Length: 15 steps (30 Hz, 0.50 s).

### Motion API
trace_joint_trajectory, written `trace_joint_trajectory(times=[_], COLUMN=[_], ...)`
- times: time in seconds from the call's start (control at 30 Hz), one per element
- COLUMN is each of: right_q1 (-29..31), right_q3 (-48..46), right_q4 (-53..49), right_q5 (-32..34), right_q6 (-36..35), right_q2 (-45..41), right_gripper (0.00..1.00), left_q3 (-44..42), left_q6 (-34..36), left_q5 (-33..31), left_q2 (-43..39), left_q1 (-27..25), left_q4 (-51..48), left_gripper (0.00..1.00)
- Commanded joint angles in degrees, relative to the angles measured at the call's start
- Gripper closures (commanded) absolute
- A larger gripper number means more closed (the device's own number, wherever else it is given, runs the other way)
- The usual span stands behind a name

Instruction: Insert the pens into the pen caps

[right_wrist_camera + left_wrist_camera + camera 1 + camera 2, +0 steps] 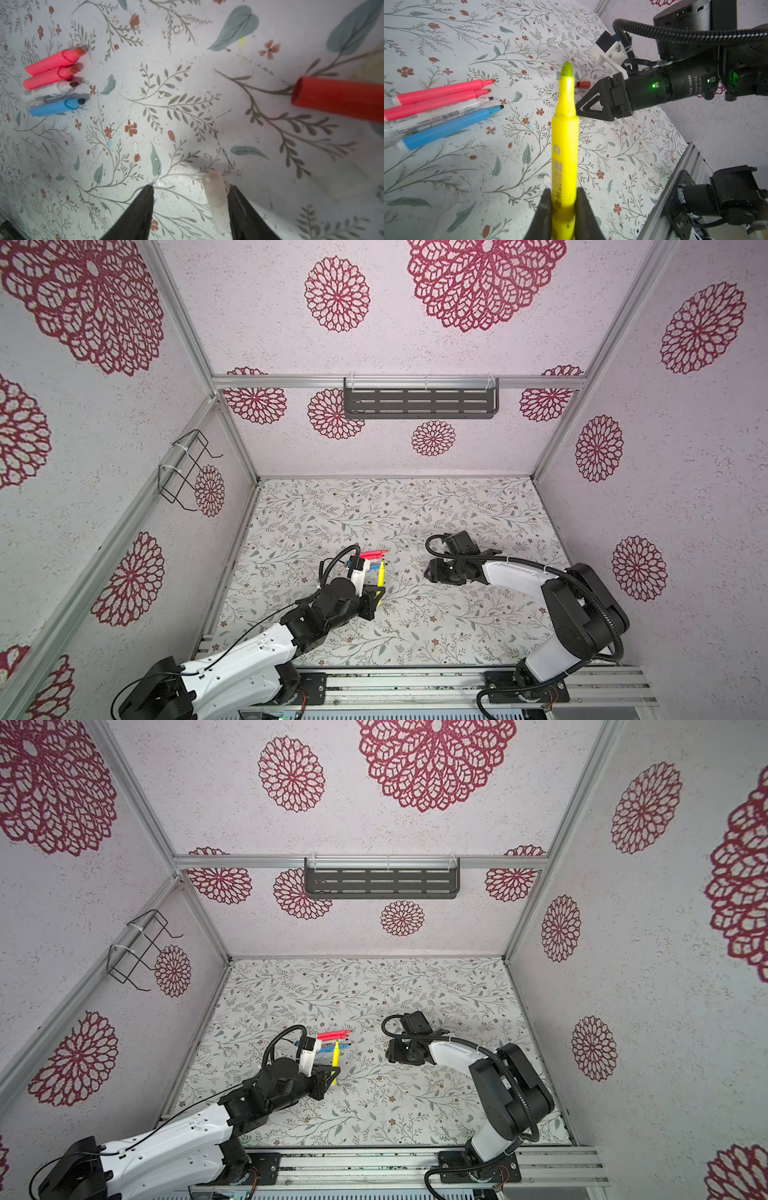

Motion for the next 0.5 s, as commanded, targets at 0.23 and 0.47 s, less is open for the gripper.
trace_joint_trajectory(times=[0.23,0.47], right_q1=[3.41,4.18], right_q3=[-1.86,-1.38], right_q4=[0.38,-1.63], right_q5=[3.90,8.38], right_q6=[2.31,2.58], right_q2=[-2.44,-3.52], right_gripper=[0.43,0.45], left_q3=[-0.79,-0.83], left_q6=[-0.51,-0.70], left_q5=[-1.08,-1.03], left_q2=[-0.65,-0.91], left_q1=[0.30,0.30], left_q4=[-0.12,-0.31], left_gripper=[1.00,1.00])
